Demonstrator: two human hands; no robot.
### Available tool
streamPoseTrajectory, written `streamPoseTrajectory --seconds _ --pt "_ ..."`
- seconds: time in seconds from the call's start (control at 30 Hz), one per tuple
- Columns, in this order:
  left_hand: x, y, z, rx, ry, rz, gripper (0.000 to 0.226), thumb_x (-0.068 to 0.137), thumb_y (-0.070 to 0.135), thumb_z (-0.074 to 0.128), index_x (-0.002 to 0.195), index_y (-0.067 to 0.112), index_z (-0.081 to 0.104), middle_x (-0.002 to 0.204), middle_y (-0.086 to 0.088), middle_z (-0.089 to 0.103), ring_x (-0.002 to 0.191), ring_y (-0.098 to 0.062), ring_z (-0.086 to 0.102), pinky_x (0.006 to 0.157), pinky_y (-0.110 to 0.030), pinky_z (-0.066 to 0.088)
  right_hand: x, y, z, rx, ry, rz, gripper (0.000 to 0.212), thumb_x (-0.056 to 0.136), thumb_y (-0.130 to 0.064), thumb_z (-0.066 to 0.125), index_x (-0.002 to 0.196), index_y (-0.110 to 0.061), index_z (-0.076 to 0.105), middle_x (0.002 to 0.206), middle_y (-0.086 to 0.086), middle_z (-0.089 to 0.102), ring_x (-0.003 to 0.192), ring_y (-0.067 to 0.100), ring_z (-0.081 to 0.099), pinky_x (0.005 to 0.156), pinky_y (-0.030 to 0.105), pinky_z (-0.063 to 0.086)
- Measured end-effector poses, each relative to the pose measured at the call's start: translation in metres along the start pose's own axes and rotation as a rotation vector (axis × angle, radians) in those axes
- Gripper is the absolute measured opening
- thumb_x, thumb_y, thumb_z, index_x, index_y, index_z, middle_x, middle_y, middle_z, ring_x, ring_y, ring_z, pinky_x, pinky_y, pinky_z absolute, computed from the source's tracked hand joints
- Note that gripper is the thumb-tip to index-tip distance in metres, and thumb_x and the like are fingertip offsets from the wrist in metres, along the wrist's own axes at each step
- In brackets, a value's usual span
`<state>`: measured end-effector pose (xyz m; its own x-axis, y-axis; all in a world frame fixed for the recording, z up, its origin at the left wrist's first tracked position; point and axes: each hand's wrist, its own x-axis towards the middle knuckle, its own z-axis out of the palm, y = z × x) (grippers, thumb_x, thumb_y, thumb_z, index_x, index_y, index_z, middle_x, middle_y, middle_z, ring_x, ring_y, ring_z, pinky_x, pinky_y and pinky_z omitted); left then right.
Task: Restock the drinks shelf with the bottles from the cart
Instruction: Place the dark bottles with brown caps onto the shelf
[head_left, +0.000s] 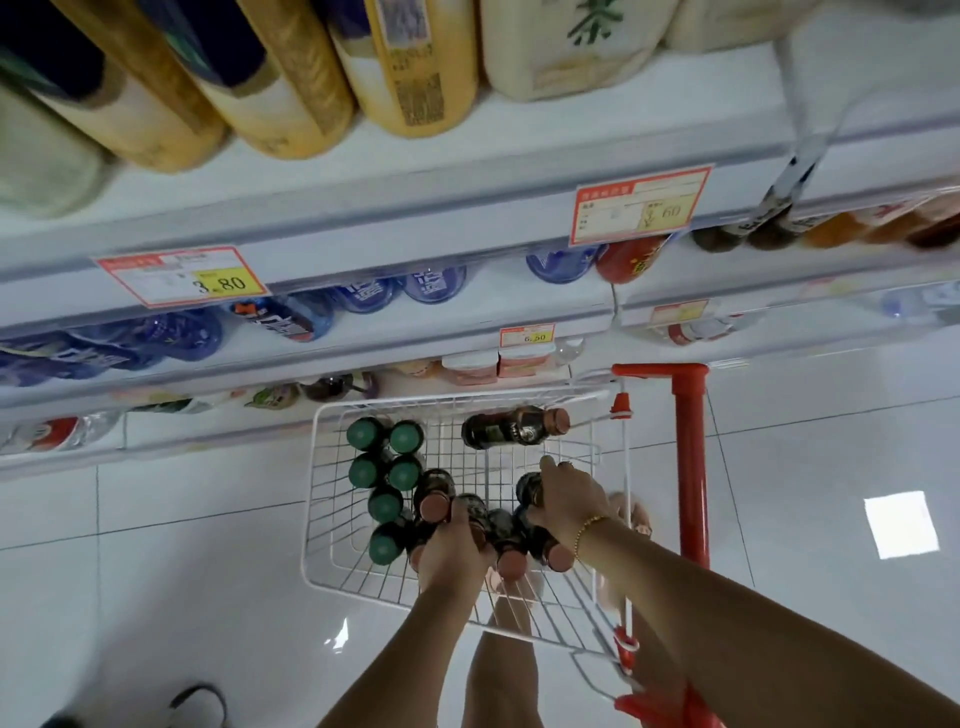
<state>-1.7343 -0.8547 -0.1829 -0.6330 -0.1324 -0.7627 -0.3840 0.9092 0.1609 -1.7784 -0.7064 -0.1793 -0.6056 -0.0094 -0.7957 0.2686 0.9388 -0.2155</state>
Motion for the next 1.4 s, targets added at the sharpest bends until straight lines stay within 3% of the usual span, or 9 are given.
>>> streamPoseTrajectory --seconds 0.2,0.47,0.63,0.77,0.9,0.97,1.1,1.27,1.4 --pt "-0.053 0.012 -0.055 -0.092 0.172 0.135 0.045 0.081 0.044 0.063 0.115 0.024 0.042 0.101 -0.001 0.065 0.088 -0.019 0.065 0.064 -0.027 0.052 -0.074 -0.004 -0.063 0.073 0.273 -0.139 0.058 0.09 -0.045 0.047 0.138 -0.017 0.029 0.107 0.005 0.059 0.091 0.024 0.062 0.068 0.032 0.049" --pt "-0.161 0.06 -0.19 -0.321 0.486 0.424 0.039 0.069 0.03 0.077 0.102 0.022 0.058 0.077 0.009 0.063 0.071 -0.015 0.061 0.061 -0.022 0.045 -0.202 0.009 -0.197 0.33 0.604 -0.466 0.031 0.08 -0.044 0.065 0.088 -0.023 0.044 0.065 -0.012 0.044 0.061 0.005 0.046 0.055 0.02 0.031" --pt "-0.247 0.094 -0.269 -0.413 0.79 0.633 0.043 0.064 0.017 0.084 0.092 0.033 0.055 0.082 0.012 0.062 0.076 -0.015 0.061 0.063 -0.006 0.039 -0.288 0.022 -0.278 0.515 0.785 -0.712 0.031 0.072 -0.056 0.054 0.09 -0.031 0.05 0.08 -0.01 0.055 0.075 0.005 0.053 0.063 0.02 0.043" --pt "-0.322 0.124 -0.332 -0.487 1.044 0.825 0.033 0.06 0.046 0.06 0.09 0.052 0.049 0.081 0.025 0.061 0.073 0.0 0.059 0.062 0.0 0.039 -0.36 0.04 -0.335 0.611 1.053 -0.891 0.034 0.073 -0.063 0.056 0.091 -0.035 0.05 0.083 -0.012 0.056 0.074 0.011 0.056 0.06 0.026 0.049" --pt "-0.382 0.149 -0.385 -0.589 1.013 1.06 0.039 0.062 0.049 0.058 0.1 0.042 0.052 0.09 0.027 0.06 0.083 0.002 0.055 0.073 -0.003 0.043 -0.414 0.065 -0.38 0.772 1.326 -1.063 0.022 0.079 -0.063 0.056 0.09 -0.045 0.05 0.081 -0.018 0.054 0.065 0.015 0.06 0.054 0.034 0.057" --pt "-0.405 0.172 -0.4 -0.632 0.967 1.158 0.042 0.058 0.047 0.062 0.098 0.038 0.055 0.087 0.027 0.061 0.082 0.012 0.055 0.072 0.003 0.042 -0.431 0.075 -0.396 0.771 1.487 -1.046 0.018 0.082 -0.06 0.055 0.09 -0.046 0.047 0.081 -0.014 0.052 0.069 0.025 0.062 0.057 0.041 0.058" --pt "-0.397 0.232 -0.406 -0.581 1.412 1.118 0.026 0.069 0.04 0.057 0.095 0.037 0.051 0.081 0.024 0.052 0.075 0.005 0.044 0.067 0.001 0.037 -0.435 0.092 -0.427 0.679 1.749 -0.87 0.029 0.084 -0.061 0.049 0.09 -0.034 0.043 0.085 -0.003 0.046 0.078 0.013 0.057 0.063 0.023 0.056" --pt "-0.372 0.298 -0.412 -0.597 1.321 1.111 0.024 0.076 0.032 0.069 0.096 0.031 0.056 0.083 0.024 0.055 0.08 0.003 0.048 0.067 -0.006 0.037 -0.428 0.104 -0.478 0.488 1.712 -0.645 0.059 0.076 -0.067 0.05 0.102 -0.015 0.054 0.094 0.001 0.051 0.083 0.031 0.06 0.073 0.041 0.052" --pt "-0.36 0.334 -0.416 -0.551 1.176 1.133 0.027 0.081 0.024 0.07 0.107 0.021 0.061 0.092 0.011 0.057 0.083 -0.006 0.051 0.069 -0.002 0.036 -0.43 0.098 -0.521 0.328 1.572 -0.603 0.039 0.082 -0.046 0.062 0.1 -0.012 0.059 0.093 0.005 0.054 0.083 0.03 0.06 0.079 0.037 0.048"
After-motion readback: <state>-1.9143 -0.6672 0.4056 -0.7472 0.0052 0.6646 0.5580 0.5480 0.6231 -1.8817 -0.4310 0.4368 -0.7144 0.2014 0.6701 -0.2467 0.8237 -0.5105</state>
